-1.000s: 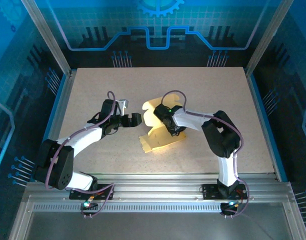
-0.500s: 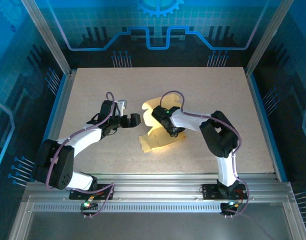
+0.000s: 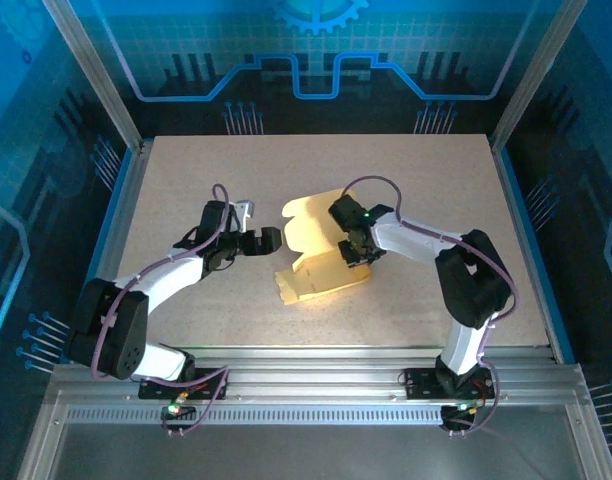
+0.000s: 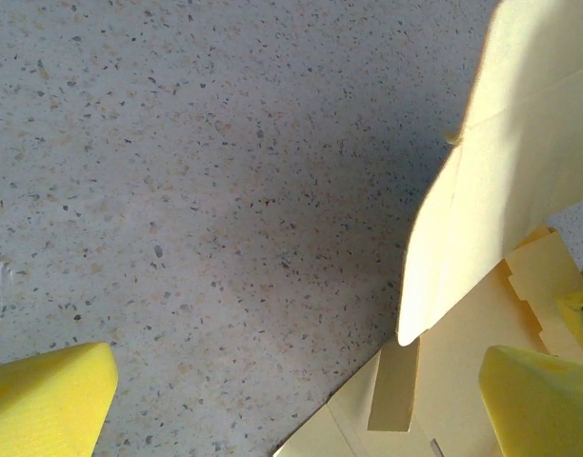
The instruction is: Fold the paper box
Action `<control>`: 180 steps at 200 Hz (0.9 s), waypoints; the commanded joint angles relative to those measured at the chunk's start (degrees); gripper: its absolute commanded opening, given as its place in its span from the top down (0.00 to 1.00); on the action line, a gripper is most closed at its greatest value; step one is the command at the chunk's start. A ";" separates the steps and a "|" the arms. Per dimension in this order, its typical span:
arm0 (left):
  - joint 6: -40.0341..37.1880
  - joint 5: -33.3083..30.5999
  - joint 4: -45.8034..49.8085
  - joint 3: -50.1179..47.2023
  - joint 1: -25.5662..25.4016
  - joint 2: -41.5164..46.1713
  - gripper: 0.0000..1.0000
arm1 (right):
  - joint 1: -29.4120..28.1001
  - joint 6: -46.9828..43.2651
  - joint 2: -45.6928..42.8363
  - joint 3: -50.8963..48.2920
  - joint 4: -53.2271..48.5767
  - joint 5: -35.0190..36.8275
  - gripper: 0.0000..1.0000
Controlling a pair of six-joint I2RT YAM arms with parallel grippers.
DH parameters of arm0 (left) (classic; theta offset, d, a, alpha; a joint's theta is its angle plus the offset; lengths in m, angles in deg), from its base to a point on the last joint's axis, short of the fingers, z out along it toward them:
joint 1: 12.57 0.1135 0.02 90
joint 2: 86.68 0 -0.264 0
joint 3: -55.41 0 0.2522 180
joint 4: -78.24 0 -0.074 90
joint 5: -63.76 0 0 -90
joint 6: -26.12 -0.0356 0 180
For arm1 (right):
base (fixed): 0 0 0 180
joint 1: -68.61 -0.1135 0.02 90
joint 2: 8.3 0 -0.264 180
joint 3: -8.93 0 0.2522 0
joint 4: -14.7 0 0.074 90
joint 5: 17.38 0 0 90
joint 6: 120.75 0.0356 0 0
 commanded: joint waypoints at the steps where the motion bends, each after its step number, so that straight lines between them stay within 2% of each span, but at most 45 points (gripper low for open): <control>1: 0.39 1.66 -0.48 -0.40 0.48 0.09 0.01 | 0.75 0.07 -1.98 -1.64 -0.51 -2.03 0.64; 52: 0.16 1.64 -0.53 -0.65 0.48 0.18 0.01 | 1.33 -0.05 -4.73 -5.93 -1.12 -4.62 0.67; 69: 0.17 1.66 -0.73 -0.65 0.48 0.09 0.01 | 1.78 0.07 -4.91 -6.83 -0.64 -5.87 0.76; 87: 0.23 1.93 -0.75 -0.50 0.48 0.00 0.01 | 1.87 0.08 -3.99 -6.86 -0.49 -5.67 0.90; 105: 0.08 2.06 -0.49 -0.30 0.48 0.01 0.01 | 1.80 0.00 -2.87 -6.76 -0.67 -4.84 0.97; 155: -0.13 2.83 -4.05 -2.17 0.48 1.21 0.01 | -0.76 1.59 1.46 -4.66 -4.90 3.43 0.97; 180: -1.65 2.91 -8.43 -5.34 0.15 5.39 0.01 | -2.86 3.42 4.75 -2.78 -7.26 7.58 0.97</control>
